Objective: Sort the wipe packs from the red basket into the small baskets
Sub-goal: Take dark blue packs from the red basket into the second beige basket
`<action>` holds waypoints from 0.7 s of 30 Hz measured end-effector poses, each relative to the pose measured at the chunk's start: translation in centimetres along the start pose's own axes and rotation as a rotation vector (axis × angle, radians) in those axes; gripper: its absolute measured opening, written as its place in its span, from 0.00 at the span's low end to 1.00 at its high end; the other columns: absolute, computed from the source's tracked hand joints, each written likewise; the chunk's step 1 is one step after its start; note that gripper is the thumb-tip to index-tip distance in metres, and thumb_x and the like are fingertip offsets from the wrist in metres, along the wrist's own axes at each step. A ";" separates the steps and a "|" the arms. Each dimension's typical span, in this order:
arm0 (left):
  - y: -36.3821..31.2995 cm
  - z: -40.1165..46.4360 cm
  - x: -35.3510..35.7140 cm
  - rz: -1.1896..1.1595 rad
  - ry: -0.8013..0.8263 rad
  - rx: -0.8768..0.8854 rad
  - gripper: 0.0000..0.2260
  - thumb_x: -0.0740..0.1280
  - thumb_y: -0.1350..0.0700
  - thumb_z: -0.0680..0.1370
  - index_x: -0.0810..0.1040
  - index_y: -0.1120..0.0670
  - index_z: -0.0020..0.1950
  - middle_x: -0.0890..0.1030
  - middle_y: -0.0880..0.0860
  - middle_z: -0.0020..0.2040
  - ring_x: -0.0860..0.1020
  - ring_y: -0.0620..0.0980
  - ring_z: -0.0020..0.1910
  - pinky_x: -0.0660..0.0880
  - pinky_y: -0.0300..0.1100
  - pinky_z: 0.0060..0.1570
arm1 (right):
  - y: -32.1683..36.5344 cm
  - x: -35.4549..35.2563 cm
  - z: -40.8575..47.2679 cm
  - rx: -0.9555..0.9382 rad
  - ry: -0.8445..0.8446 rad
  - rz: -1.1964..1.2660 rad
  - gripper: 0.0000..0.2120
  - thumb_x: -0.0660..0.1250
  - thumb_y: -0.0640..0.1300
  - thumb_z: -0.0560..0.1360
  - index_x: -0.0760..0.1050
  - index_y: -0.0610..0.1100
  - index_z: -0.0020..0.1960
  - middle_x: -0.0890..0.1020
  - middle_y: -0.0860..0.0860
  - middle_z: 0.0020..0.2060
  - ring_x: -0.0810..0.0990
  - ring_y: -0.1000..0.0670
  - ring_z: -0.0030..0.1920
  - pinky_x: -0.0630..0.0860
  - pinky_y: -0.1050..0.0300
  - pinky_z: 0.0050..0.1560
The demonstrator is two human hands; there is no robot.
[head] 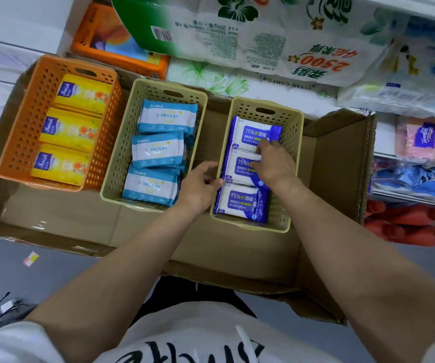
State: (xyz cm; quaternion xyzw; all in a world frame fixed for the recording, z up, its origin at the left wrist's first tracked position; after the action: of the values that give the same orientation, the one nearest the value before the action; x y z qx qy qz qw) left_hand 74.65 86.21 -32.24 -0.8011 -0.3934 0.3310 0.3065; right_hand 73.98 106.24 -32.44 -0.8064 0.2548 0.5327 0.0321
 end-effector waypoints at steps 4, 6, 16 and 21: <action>-0.1 0.0 0.1 0.004 -0.002 -0.008 0.19 0.68 0.54 0.79 0.72 0.45 0.70 0.77 0.49 0.54 0.75 0.46 0.53 0.72 0.34 0.38 | -0.1 0.1 0.0 0.001 -0.012 -0.013 0.21 0.70 0.49 0.76 0.71 0.44 0.66 0.76 0.44 0.62 0.73 0.43 0.64 0.76 0.45 0.59; -0.1 0.1 0.2 0.006 -0.010 -0.008 0.19 0.69 0.54 0.79 0.72 0.45 0.69 0.77 0.50 0.54 0.75 0.47 0.55 0.73 0.36 0.40 | -0.2 0.1 0.1 0.005 -0.014 -0.019 0.22 0.70 0.50 0.76 0.71 0.43 0.66 0.77 0.43 0.62 0.73 0.43 0.64 0.76 0.46 0.59; -0.6 -0.4 0.3 0.058 -0.051 -0.002 0.19 0.68 0.54 0.79 0.72 0.46 0.69 0.75 0.44 0.47 0.75 0.44 0.49 0.70 0.31 0.36 | 0.7 0.5 -1.1 -0.022 -0.042 -0.158 0.24 0.65 0.49 0.80 0.65 0.41 0.71 0.73 0.42 0.67 0.68 0.43 0.69 0.73 0.47 0.62; -2.0 -2.2 -0.8 0.130 -0.087 -0.039 0.21 0.66 0.53 0.80 0.68 0.51 0.73 0.75 0.54 0.67 0.75 0.52 0.62 0.74 0.41 0.57 | 1.4 -1.3 -1.5 -0.056 -0.021 -0.160 0.19 0.62 0.51 0.80 0.71 0.41 0.66 0.77 0.42 0.61 0.73 0.42 0.63 0.74 0.49 0.56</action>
State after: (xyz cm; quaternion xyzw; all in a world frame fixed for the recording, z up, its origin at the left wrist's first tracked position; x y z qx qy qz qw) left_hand 75.06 86.03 -29.17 -0.8155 -0.3600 0.3770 0.2515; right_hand 74.22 105.08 -30.37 -0.8192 0.1741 0.5438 0.0547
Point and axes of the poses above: each hand's wrist, its own z-axis towards the middle knuckle, its own x-axis out of the palm, y = z × x, the point moved 2 cm from there along z, towards the middle knuckle
